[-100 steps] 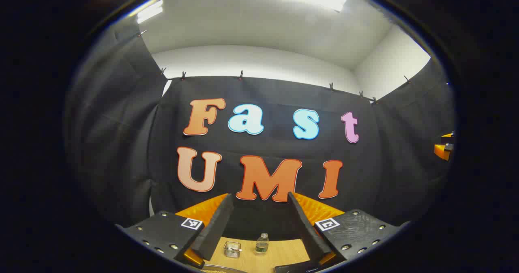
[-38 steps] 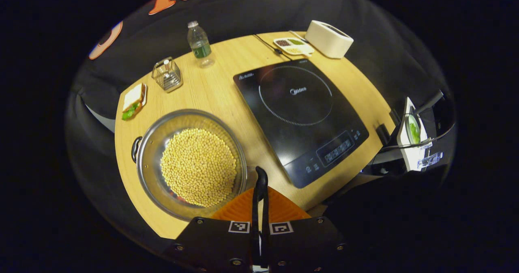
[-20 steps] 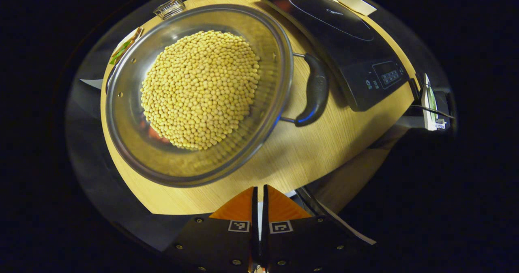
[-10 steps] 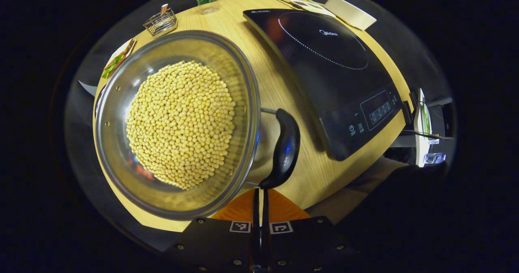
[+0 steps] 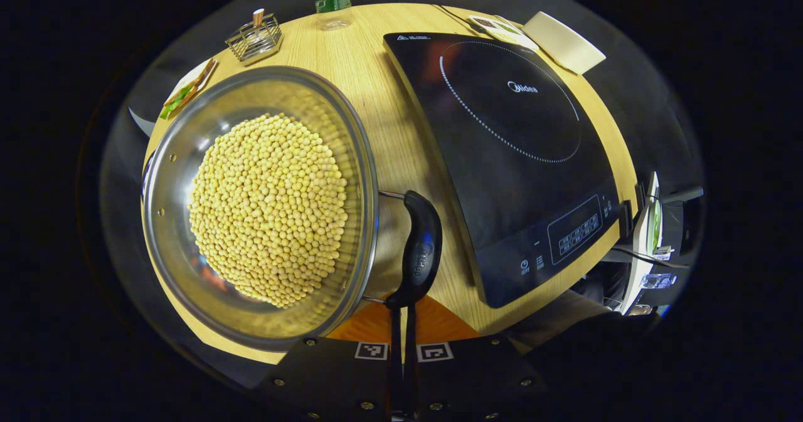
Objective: First push the handle of the pot to place it horizontally, then grasp the pot with both hands and set it on the induction cooktop.
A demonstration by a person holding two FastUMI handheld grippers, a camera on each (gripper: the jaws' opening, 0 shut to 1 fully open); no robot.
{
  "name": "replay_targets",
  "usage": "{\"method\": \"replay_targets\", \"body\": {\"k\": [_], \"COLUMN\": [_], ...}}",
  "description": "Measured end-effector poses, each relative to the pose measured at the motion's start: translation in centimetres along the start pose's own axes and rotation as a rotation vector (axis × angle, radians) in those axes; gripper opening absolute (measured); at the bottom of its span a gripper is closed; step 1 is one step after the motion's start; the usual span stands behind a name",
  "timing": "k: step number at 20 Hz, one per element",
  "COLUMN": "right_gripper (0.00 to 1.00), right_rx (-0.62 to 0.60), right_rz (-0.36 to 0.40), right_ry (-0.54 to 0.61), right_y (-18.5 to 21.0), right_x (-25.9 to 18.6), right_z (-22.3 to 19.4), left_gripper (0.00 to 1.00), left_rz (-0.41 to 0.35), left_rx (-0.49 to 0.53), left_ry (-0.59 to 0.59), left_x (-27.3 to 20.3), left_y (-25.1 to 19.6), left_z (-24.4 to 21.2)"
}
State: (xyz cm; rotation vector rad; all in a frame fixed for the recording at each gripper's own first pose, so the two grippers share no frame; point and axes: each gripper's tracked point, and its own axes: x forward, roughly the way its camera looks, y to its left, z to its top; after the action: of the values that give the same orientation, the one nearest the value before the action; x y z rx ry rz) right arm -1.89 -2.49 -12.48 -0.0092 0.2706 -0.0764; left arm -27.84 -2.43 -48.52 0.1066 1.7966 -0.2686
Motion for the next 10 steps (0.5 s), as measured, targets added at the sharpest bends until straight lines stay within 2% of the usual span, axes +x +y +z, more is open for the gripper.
{"method": "replay_targets", "body": {"k": [10], "right_gripper": [0.97], "right_rx": [-0.001], "right_rz": [0.009], "right_ry": [0.025], "right_y": [0.7], "right_x": [-0.2], "right_z": [-0.5], "left_gripper": [0.02], "left_rz": [0.000], "left_rx": [0.025], "left_ry": [-0.055], "left_x": [0.3], "left_y": [-0.9], "left_z": [4.6]}}
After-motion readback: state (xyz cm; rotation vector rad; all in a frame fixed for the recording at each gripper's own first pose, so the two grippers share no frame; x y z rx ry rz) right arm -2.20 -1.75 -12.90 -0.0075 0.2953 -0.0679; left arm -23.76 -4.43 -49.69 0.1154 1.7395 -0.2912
